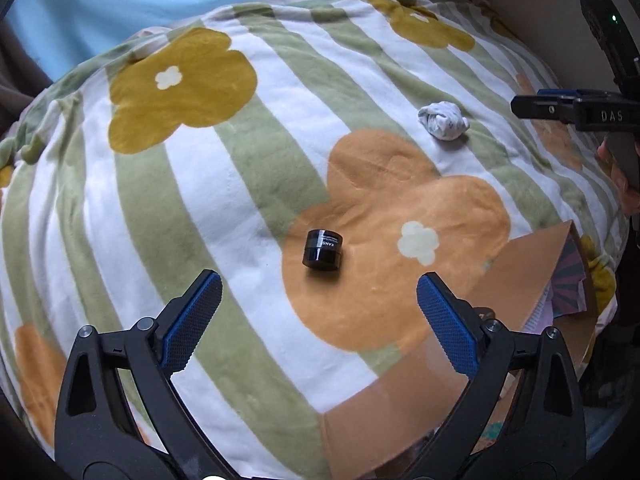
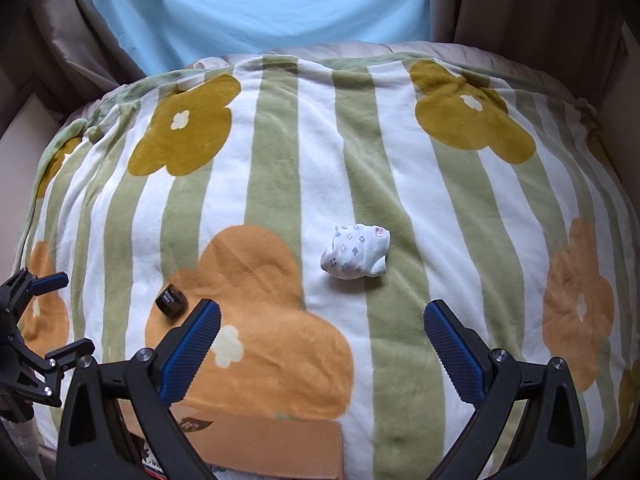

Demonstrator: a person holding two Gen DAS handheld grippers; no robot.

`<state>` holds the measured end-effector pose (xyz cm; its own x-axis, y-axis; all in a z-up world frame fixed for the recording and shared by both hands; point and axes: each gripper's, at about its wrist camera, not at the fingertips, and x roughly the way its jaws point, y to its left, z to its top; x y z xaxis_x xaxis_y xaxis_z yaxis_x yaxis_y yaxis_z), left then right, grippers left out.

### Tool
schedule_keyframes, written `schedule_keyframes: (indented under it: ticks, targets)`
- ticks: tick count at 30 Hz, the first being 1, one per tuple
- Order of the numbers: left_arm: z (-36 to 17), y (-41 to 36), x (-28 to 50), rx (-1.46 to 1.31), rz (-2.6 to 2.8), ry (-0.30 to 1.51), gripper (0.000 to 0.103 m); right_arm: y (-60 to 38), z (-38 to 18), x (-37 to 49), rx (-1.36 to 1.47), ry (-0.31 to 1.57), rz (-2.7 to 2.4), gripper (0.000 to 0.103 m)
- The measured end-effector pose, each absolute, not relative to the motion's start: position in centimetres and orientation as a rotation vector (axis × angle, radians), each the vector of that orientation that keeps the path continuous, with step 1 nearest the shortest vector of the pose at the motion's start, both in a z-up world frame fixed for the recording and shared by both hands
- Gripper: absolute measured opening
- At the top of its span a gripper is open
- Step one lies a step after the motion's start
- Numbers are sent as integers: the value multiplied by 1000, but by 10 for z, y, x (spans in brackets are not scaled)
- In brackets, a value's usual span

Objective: Organize objects
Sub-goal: 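Move the left tool to the black jar while the right tool approaches the white sock, then grasp the black jar with the left tool while the right tool grasps the white sock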

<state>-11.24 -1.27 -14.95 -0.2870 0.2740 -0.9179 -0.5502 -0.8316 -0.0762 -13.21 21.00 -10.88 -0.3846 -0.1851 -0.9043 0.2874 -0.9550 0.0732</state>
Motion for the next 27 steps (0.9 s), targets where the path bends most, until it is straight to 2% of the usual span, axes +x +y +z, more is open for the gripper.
schedule_keyframes:
  ticks: [11,19,23,27]
  targets:
    - [-234,4,-149,-1558,1951,406,80,198,-170,-196,1727,227,-2417,101]
    - [-257,10,-157,-1552,1909,416,72,190,-205,-216,1797,250,-2362,100]
    - [-263,13,-160,-1546,1898,409,66,192,-217,-224,1841,220,-2352,96]
    - [-268,18,-162,-1536,1894,411,60,196,-230,-231,1898,174,-2340,84]
